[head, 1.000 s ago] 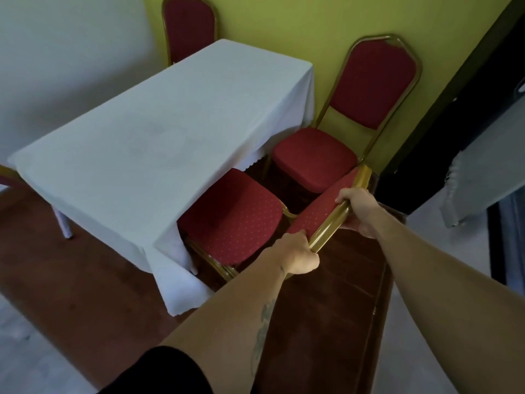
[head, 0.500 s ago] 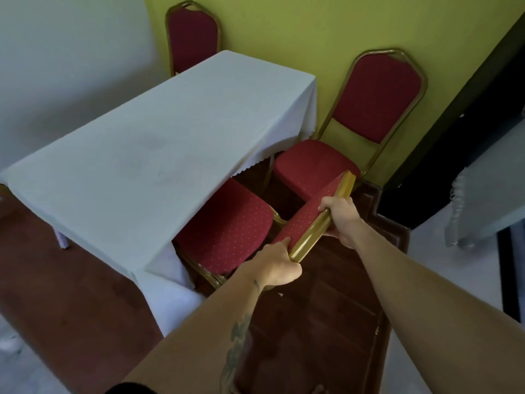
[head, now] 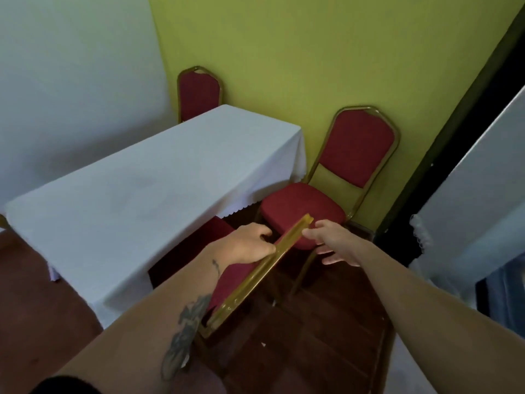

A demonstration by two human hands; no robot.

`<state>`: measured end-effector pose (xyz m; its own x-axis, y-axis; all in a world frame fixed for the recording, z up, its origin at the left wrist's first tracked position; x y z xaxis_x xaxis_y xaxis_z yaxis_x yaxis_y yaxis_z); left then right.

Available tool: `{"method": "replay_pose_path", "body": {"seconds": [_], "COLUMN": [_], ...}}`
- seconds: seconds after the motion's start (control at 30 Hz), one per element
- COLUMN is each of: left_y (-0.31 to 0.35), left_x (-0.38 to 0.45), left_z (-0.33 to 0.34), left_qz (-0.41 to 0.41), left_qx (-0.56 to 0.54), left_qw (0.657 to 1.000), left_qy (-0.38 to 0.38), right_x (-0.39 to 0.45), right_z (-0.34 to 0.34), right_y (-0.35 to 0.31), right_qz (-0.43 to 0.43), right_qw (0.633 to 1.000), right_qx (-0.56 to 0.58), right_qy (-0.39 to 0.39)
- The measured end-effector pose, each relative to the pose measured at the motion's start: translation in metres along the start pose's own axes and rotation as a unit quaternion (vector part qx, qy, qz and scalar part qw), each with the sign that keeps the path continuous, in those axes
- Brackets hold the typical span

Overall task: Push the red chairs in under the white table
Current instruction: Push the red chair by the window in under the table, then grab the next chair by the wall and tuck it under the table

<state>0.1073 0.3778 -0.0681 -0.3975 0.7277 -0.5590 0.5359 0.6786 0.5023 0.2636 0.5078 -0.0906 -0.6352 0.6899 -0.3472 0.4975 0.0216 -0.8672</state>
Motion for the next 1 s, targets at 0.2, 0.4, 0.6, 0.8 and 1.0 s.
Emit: {"method": "replay_pose_path", "body": {"seconds": [0.2, 0.4, 0.6, 0.8, 1.0], "left_y": [0.09, 0.172, 0.256, 0.323, 0.379], "left_x": [0.029, 0.094, 0.178, 0.272, 0.361], "left_z": [-0.01, -0.037, -0.085, -0.118, -0.125], "left_qz": [0.057, 0.099, 0.15, 0.16, 0.153], "left_qx": [-0.024, -0.019, -0.006, 0.06, 0.095], "left_qw": [0.997, 0.991, 0.975, 0.969, 0.964], "left_qy": [0.053, 0.094, 0.163, 0.181, 0.194], "right_x": [0.015, 0.064, 0.133, 0.201, 0.274], "right_z": [-0.124, -0.223, -0.297, -0.355, -0.403], "right_y": [-0.009, -0.022, -0.035, -0.037, -0.028], "right_qz": [-0.031, -0.048, -0.038, -0.016, -0.001], "right_qw": [0.996, 0.988, 0.978, 0.975, 0.978], "right_qx": [-0.064, -0.103, -0.155, -0.162, -0.136], "right_qy": [0.054, 0.104, 0.134, 0.154, 0.157]}}
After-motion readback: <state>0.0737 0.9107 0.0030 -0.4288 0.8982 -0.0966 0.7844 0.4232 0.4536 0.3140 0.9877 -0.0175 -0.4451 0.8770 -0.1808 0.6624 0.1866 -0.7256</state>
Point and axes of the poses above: each hand's wrist, its own x-axis towards the middle knuckle, its own z-axis out of the palm, y = z × x, the point moved 8 cm from there along x, towards the middle knuckle, and after that the axes turned 13 degrees about -z, right-handed, at the moved point
